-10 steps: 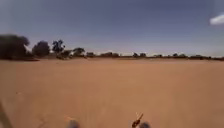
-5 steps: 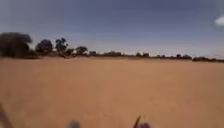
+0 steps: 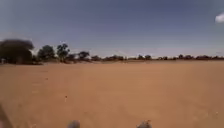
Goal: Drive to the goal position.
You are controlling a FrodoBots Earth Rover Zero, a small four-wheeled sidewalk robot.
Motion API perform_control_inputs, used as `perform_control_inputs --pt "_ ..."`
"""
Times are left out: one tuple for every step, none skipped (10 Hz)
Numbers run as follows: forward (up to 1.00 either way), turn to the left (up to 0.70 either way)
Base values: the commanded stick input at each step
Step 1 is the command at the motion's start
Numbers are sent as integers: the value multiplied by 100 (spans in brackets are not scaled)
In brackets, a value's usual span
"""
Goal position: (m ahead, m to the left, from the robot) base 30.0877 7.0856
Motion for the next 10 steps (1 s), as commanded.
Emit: perform_control_inputs --pt "70 0" --pt "70 0" --pt "70 0" --pt "70 0" --pt "70 0" --pt "70 0" --pt "70 0" --pt "70 0" --pt "70 0" --pt "70 0"
